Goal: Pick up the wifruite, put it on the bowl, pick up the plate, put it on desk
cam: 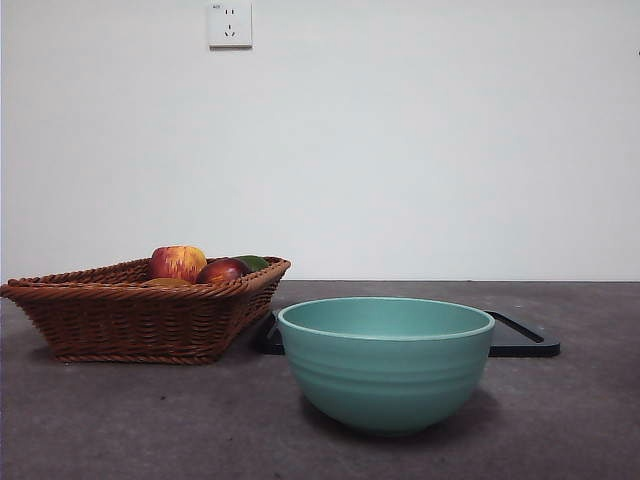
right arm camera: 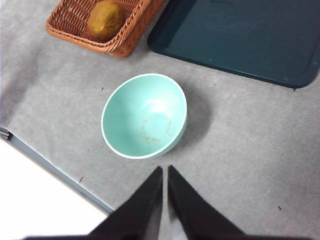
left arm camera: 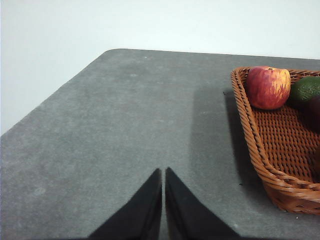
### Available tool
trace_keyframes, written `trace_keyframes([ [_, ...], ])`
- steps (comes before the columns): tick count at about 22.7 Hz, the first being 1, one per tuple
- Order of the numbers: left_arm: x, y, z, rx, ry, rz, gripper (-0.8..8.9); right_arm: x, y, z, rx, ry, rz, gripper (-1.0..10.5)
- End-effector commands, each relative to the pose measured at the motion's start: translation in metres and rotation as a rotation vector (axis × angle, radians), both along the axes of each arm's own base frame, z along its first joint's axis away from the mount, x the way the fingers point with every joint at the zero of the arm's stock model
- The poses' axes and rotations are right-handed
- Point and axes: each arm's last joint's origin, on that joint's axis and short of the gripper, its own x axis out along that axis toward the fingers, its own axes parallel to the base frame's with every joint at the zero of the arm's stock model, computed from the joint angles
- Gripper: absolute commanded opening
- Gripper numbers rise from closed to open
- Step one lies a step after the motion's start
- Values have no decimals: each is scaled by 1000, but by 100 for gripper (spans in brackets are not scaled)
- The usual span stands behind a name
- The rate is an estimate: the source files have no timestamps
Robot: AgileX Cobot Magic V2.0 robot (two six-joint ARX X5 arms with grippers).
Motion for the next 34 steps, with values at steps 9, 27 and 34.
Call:
trace_keyframes([
  [9,1,0,-6,-8,19,5,10,-3,-36,19,-39,-454,-319,6],
  [27,1,0,-6,-8,19,4,10,12,-53,-129,-55,-719,-534,6],
  [34,1,0,-6,-8,19,4,10,12,-54,-140,-97,-638,-528,6],
])
